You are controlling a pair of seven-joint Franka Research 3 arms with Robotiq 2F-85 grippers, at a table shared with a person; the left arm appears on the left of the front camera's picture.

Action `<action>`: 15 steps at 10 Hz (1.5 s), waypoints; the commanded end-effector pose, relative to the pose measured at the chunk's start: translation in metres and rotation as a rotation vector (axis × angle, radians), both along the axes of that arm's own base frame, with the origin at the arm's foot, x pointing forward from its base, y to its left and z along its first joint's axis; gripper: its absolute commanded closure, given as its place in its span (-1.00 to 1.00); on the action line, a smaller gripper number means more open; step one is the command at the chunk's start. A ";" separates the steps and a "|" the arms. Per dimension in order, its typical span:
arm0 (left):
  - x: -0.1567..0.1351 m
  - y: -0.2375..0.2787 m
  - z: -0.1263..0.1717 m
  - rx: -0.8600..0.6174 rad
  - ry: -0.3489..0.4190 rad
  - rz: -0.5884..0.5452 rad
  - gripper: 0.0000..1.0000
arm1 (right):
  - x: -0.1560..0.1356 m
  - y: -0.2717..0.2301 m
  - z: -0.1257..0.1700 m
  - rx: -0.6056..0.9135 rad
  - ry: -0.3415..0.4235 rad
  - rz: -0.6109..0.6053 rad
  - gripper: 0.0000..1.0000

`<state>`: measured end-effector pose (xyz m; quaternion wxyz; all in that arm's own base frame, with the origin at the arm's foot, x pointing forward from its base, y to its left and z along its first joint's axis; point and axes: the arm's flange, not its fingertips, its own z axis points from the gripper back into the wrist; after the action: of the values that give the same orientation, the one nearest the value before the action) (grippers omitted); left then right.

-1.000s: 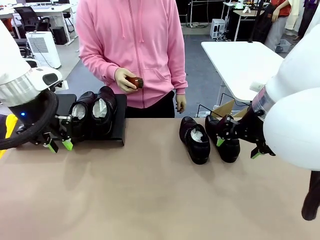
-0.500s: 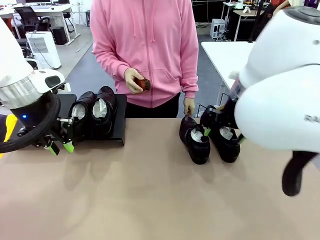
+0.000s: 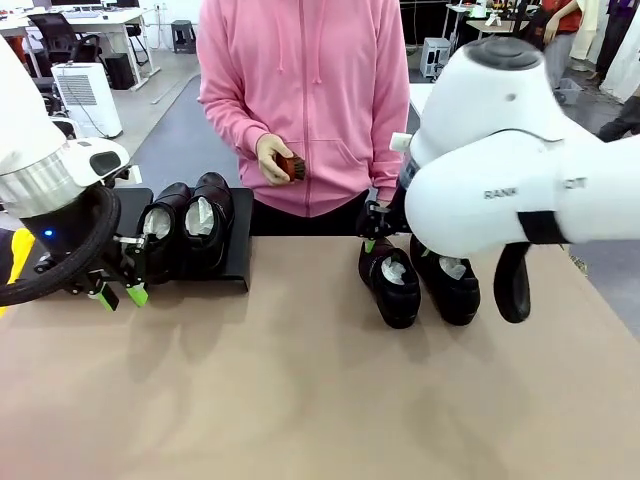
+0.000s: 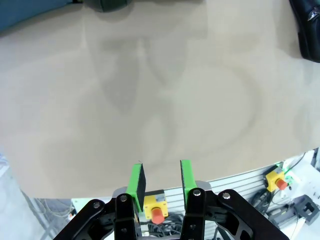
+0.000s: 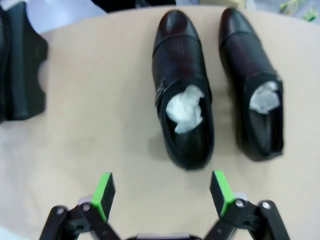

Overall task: Organize the shoes by placing them on the stand.
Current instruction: Pick up one Shoe and place it in the middle of the table.

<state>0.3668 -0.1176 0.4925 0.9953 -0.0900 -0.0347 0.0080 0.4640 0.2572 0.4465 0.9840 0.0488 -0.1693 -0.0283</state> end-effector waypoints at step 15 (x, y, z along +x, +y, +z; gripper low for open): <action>-0.003 0.002 0.000 -0.012 0.001 -0.004 0.18 | 0.086 -0.047 -0.069 -0.060 0.210 0.011 -0.32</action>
<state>0.3668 -0.1175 0.4924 0.9953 -0.0900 -0.0346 0.0081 0.5429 0.2083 0.3771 0.9962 0.0075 -0.0792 -0.0353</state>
